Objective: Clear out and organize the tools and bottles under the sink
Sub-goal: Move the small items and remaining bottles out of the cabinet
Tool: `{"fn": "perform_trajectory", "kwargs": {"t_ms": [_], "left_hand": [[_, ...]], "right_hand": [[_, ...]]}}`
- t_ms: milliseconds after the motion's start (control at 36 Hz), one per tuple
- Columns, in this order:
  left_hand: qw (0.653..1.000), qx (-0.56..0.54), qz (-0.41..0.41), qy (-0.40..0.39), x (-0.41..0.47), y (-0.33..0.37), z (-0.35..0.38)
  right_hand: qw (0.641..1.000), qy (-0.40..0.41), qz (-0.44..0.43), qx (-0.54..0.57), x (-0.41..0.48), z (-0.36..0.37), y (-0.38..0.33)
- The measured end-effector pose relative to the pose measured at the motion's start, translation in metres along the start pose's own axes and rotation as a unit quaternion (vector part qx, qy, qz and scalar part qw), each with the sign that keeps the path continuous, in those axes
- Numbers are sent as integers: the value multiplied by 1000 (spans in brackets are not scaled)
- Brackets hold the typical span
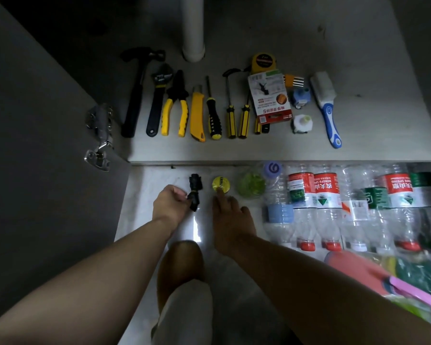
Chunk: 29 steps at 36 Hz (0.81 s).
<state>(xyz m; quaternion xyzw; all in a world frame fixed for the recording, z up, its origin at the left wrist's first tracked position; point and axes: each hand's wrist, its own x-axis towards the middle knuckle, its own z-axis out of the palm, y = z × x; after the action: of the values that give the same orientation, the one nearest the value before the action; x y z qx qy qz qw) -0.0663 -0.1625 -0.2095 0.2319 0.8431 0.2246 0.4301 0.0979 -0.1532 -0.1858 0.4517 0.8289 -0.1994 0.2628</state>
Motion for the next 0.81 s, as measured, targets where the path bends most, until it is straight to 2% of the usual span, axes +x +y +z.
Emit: {"fn": "perform_trajectory", "kwargs": {"t_ms": [139,194,250,333,472,528,583,639,694,750,806], "left_hand": [[996,-50,30,-66,-5,14,4],[992,-66,41,-96,-7,20,8],[989,-38,82,-120,-10,23,10],[985,14,108,-131,-14,26,10],[976,103,143,-125,-13,28,6],[970,138,161,-120,-17,33,3],[962,157,185,-124,-23,41,-2],[953,177,199,-143,-32,54,-7],[939,197,211,-188,-42,71,-13],[918,221,236,-232,-53,94,-20],[901,243,262,-244,-62,119,-25]], "right_hand": [[992,-14,62,106,4,-1,8],[989,-22,61,131,4,0,12],[987,-19,56,148,3,2,16],[989,-9,26,143,-3,-1,20],[989,1,-71,132,-20,-11,33],[987,-38,-88,130,-27,-19,41],[984,-103,-68,126,-35,-31,50],[967,-207,-11,149,-42,-47,60],[932,-281,65,218,-53,-68,73],[928,-285,96,219,-64,-92,92],[927,-271,119,230,-74,-116,112]]}}
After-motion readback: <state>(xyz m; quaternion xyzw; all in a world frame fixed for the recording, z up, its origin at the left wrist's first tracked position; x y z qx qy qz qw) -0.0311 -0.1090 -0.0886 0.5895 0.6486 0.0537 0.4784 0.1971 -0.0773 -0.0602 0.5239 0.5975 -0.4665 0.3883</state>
